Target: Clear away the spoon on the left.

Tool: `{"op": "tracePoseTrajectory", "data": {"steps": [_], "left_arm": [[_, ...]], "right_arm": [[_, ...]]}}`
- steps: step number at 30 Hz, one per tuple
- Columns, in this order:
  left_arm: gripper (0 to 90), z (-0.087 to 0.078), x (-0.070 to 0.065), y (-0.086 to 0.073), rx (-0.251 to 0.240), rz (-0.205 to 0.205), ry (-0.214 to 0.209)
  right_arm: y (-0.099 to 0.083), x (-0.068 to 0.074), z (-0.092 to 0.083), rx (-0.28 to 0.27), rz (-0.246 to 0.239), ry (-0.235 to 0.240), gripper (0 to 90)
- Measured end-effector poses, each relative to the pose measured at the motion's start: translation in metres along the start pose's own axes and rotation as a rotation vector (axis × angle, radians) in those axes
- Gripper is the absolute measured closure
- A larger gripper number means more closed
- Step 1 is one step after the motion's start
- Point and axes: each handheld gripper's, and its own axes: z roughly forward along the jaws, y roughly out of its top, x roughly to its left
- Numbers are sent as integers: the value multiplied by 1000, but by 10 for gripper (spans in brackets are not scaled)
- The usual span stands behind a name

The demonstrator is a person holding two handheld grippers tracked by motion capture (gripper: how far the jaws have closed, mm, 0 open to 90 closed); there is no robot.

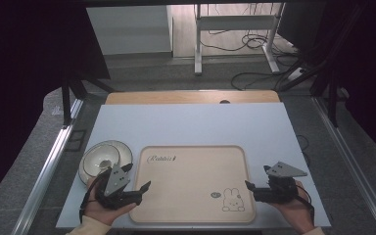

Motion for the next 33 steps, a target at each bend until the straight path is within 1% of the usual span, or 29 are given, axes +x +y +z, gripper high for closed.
{"op": "tracePoseTrajectory", "data": {"steps": [3, 5, 7, 9, 16, 18, 20, 22, 26, 33], "left_arm": [[221, -5, 2, 3, -12, -18, 5], [221, -7, 3, 4, -10, -15, 8], [220, -12, 4, 7, -14, -14, 22], [218, -14, 5, 8, -14, -13, 22], [215, -24, 11, 13, -24, -28, 40], [214, -27, 12, 13, -24, -31, 51], [211, -30, 13, 15, -31, -34, 59], [210, -33, 14, 16, -30, -28, 68], [209, -38, 15, 16, -33, -33, 86], [214, -47, 20, 13, -48, -56, 123]], "right_arm": [[0, -1, 1, 3, 2, -5, 159], [0, -1, 1, 0, 1, -16, 159], [1, 0, -1, -7, 1, -27, 159], [0, 0, -1, -9, 3, -32, 159], [-2, -1, -4, -8, 13, -51, 160], [-2, -2, -5, -9, 18, -56, 160], [-2, -3, -4, -6, 20, -57, 160], [-2, -3, -2, 0, 19, -54, 162], [-1, -2, 0, 8, 10, -47, 164], [0, -1, 2, 11, 5, -39, 167]]}}
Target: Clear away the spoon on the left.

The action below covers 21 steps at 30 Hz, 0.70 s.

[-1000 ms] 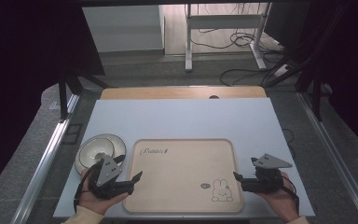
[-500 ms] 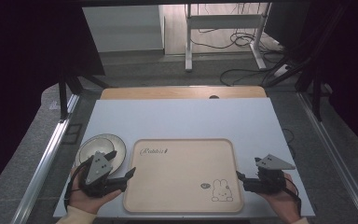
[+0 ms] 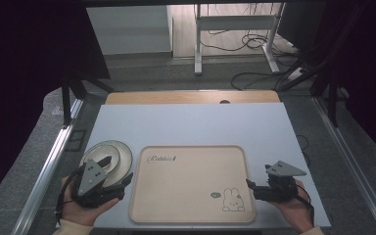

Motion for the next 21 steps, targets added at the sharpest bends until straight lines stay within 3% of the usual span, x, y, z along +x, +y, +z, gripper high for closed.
{"op": "tracePoseTrajectory", "data": {"steps": [15, 17, 21], "left_arm": [[219, -19, 24, -22, 24, -62, 98], [226, -19, 25, -28, 24, -58, 122], [231, -19, 29, -37, 38, -49, 120]], "right_arm": [[5, 2, 7, 12, -22, 1, 169], [5, 3, 7, 16, -21, 0, 170], [4, 3, 7, 17, -21, -1, 173]]}}
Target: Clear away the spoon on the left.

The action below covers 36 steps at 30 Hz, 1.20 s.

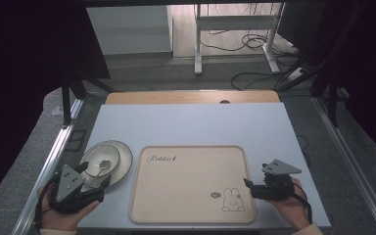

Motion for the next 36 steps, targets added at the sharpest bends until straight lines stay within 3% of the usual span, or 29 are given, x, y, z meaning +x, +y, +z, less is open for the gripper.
{"op": "tracePoseTrajectory", "data": {"steps": [6, 17, 36], "left_arm": [[234, 3, 7, -9, 11, -22, -3], [256, 6, 10, -26, 27, 4, 11], [487, 6, 13, -42, 57, 50, -9]], "right_arm": [[-1, 0, 1, 9, -5, -3, 174], [-1, 0, 2, 17, -3, -7, 175], [-1, 0, 3, 29, -2, -5, 176]]}}
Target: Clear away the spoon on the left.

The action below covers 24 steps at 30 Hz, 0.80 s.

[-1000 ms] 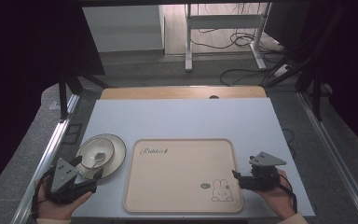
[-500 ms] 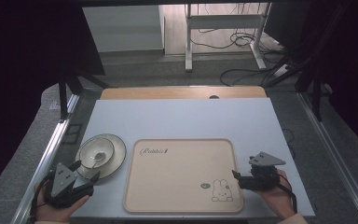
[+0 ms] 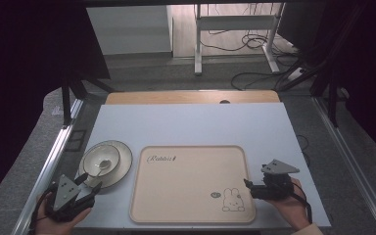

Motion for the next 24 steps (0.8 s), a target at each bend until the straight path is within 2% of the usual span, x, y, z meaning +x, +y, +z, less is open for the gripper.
{"op": "tracePoseTrajectory", "data": {"steps": [9, 18, 24], "left_arm": [[667, -1, 0, -2, 3, 21, -8], [794, 0, 2, -5, 11, 34, -7], [840, 0, 3, -5, 12, 30, 8]], "right_arm": [[0, 0, 1, 4, -3, 0, 176], [-1, 0, 1, 11, -9, 3, 176], [-1, 0, 2, 12, -11, 3, 177]]}}
